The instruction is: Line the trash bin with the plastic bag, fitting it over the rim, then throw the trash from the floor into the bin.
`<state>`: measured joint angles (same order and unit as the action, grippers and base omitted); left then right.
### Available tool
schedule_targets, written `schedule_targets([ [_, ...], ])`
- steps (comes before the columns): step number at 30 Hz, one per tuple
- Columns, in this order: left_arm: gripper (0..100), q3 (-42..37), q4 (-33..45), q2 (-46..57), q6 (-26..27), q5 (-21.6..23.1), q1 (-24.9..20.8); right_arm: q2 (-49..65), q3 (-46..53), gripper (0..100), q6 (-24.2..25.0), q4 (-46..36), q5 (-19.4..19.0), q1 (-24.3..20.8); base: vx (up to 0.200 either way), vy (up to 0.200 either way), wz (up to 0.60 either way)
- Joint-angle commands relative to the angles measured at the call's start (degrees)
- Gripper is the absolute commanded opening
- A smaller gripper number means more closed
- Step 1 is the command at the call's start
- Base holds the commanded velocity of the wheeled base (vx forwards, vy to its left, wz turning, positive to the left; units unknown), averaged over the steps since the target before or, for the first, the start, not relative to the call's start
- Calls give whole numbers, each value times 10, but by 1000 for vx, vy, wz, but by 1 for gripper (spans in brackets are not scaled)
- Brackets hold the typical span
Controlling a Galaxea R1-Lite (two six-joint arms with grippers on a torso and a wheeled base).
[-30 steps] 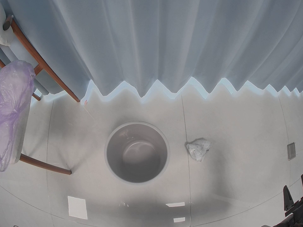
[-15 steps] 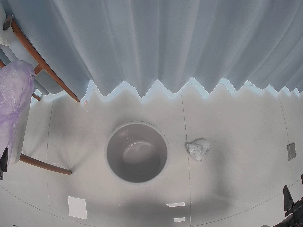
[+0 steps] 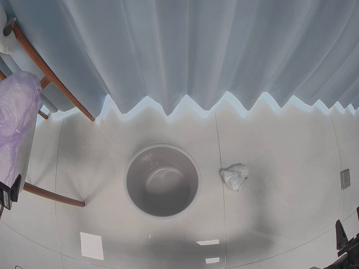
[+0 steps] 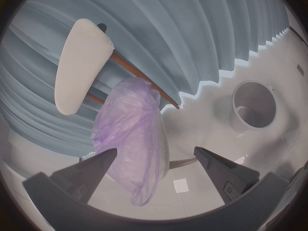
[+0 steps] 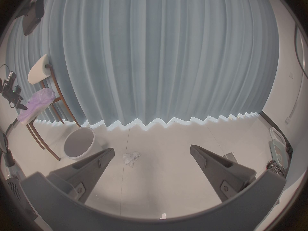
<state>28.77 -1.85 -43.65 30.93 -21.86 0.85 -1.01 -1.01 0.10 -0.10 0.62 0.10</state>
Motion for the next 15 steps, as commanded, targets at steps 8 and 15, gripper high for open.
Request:
schedule_targets([
  [8,100,-38,-71,-61,-3,13,-48,10,9,100,0,0,0,0,0,0,0],
  [15,100,-46,-71,-64,4,-4,-49,10,10,100,0,0,0,0,0,0,0],
])
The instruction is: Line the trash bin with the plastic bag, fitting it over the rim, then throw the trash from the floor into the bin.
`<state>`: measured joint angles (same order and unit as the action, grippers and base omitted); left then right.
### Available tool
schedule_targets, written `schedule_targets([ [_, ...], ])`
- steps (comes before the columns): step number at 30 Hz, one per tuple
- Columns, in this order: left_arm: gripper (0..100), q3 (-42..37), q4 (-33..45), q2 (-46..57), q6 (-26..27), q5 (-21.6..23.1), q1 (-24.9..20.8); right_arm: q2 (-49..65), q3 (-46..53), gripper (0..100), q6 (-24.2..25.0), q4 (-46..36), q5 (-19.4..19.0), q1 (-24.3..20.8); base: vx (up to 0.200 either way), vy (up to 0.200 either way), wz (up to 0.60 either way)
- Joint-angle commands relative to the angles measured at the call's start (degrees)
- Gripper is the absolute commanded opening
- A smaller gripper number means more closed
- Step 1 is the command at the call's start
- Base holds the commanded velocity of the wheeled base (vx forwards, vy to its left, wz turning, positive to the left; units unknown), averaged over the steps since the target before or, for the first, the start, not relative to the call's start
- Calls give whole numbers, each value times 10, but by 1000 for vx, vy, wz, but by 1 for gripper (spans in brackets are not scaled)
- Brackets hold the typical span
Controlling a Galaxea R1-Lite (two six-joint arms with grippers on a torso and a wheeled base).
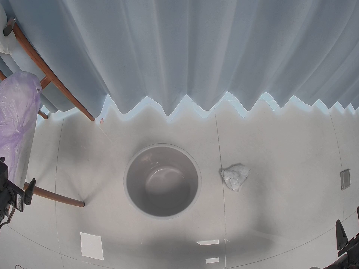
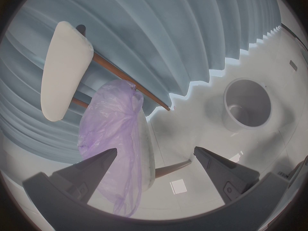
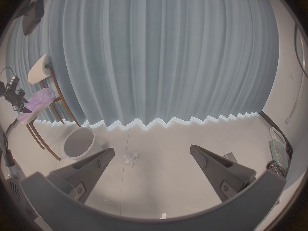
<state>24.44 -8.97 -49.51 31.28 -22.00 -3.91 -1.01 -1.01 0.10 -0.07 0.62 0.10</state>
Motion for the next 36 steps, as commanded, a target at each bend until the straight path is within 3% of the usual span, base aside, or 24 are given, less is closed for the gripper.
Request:
schedule_targets([
  [1,100,-3,0,-6,1,-2,-1,10,9,100,0,0,0,0,0,0,0],
  [7,100,2,-8,-21,10,-40,0,10,9,100,0,0,0,0,0,0,0],
  [16,100,2,-38,-47,12,-45,2,10,9,100,0,0,0,0,0,0,0],
  [20,100,9,-51,-70,38,-65,20,10,10,100,0,0,0,0,0,0,0],
  [27,100,15,-131,-118,77,-65,54,10,9,100,0,0,0,0,0,0,0],
  [36,100,57,-141,-179,73,-53,73,10,10,100,0,0,0,0,0,0,0],
])
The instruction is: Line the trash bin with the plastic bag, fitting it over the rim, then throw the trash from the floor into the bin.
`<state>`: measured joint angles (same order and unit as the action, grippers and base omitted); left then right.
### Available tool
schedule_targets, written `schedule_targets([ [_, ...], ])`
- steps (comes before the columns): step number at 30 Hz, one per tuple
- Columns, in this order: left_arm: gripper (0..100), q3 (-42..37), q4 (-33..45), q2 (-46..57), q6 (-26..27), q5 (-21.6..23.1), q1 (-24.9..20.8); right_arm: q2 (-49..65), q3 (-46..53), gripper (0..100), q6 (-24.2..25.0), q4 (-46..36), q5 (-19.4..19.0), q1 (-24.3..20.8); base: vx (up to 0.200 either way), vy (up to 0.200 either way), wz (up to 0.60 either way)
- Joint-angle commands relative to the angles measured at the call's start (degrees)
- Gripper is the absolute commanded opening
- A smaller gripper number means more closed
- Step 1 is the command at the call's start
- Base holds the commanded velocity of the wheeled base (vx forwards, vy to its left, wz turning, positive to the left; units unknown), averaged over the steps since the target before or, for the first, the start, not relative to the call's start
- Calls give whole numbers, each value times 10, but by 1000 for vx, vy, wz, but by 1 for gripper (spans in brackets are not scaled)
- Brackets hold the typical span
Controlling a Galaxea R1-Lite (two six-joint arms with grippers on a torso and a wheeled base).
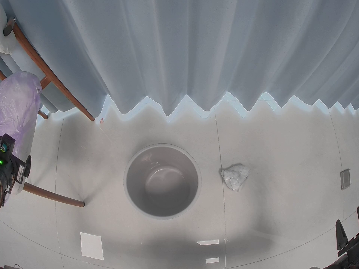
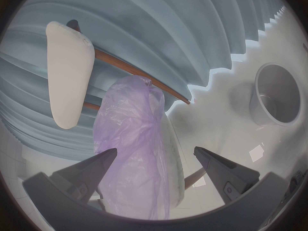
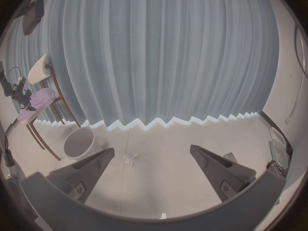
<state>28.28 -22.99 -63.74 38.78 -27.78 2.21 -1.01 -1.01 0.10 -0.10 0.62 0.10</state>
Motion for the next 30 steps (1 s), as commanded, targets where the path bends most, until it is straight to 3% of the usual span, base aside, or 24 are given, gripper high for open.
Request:
schedule_targets([
  [1,100,21,-1,-39,-2,6,16,10,10,100,0,0,0,0,0,0,0],
  [11,100,54,-62,-116,2,63,59,10,10,100,0,0,0,0,0,0,0],
  [30,100,86,-104,-178,2,98,104,10,9,100,0,0,0,0,0,0,0],
])
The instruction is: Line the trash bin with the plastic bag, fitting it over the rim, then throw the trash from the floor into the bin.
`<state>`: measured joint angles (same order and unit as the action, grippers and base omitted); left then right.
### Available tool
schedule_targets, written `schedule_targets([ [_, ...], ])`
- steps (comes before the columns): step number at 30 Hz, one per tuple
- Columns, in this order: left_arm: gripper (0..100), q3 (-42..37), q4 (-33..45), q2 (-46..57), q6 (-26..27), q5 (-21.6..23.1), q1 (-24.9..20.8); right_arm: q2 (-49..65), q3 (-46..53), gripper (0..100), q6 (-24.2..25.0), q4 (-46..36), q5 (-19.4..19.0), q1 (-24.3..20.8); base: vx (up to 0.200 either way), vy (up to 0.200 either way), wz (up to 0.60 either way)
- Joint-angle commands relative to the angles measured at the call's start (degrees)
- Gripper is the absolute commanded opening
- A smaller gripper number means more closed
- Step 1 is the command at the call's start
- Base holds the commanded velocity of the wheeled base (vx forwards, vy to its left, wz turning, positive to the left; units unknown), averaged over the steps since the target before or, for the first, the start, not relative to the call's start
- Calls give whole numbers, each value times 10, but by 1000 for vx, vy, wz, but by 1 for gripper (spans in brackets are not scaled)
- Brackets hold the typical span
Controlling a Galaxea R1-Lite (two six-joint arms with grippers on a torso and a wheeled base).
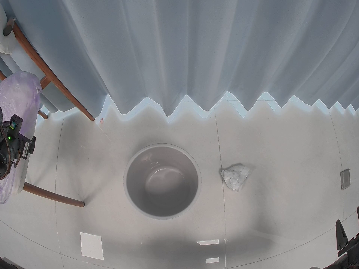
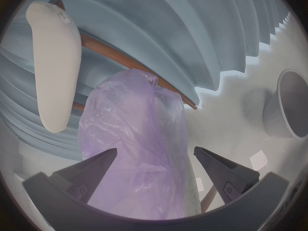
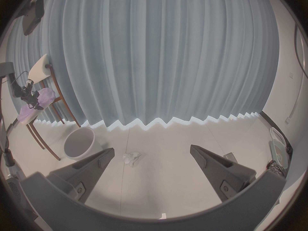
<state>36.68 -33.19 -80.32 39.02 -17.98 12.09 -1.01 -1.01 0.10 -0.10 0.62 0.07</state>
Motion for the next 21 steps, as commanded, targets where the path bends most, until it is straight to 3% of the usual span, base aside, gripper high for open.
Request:
schedule_targets([
  [1,0,2,-2,-12,0,0,10,10,10,100,0,0,0,0,0,0,0],
  [14,0,-6,-32,-7,-9,16,14,10,9,100,0,0,0,0,0,0,0],
  [21,0,-35,-31,26,-57,45,12,10,9,100,0,0,0,0,0,0,0],
])
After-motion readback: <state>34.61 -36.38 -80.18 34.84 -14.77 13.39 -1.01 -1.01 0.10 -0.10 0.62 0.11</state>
